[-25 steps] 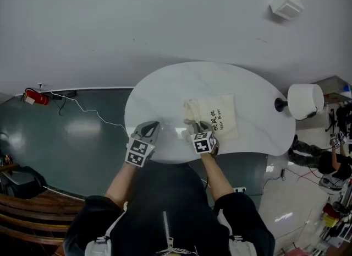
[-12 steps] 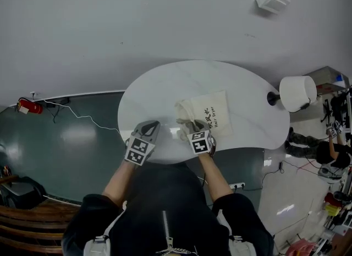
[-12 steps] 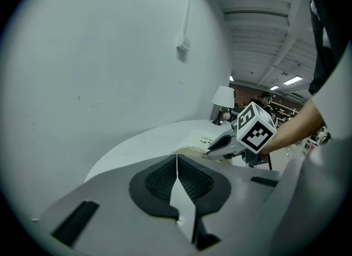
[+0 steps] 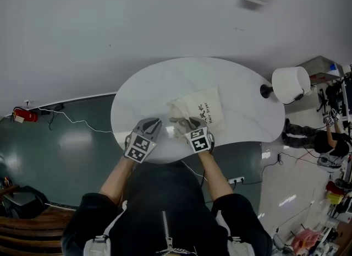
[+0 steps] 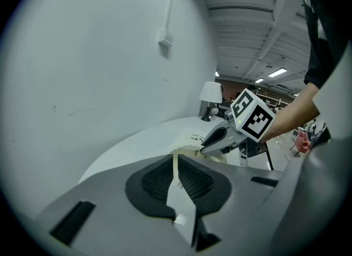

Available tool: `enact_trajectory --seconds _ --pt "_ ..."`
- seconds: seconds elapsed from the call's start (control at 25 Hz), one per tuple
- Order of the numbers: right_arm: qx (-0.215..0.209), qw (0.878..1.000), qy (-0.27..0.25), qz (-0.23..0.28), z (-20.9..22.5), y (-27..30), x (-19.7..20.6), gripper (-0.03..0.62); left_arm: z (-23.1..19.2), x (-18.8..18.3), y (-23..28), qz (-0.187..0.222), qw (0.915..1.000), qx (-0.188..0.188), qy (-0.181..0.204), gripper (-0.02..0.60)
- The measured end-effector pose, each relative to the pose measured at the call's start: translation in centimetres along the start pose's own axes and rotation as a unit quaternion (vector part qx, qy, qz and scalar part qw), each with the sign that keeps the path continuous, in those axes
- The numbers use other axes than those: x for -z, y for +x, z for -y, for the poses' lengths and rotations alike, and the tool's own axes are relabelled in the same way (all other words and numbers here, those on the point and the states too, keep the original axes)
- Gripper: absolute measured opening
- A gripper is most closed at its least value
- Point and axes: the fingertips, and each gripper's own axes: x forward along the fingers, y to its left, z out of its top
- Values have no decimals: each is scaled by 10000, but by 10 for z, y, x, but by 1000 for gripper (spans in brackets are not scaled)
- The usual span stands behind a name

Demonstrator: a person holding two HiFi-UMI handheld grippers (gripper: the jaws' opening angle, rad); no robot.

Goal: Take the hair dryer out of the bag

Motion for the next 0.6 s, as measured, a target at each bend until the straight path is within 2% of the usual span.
enact_trajectory --seconds 0.16,0.32,0.6 --pt "-8 10000 32 65 3 -8 -4 38 4 -6 8 -7 9999 91 140 18" --pt "-19 9999 78 119 6 -12 -6 38 8 -5 17 -105 9994 205 257 99" --pt "-2 9996 221 195 5 -22 -7 38 22 -7 29 -108 9983 482 295 141"
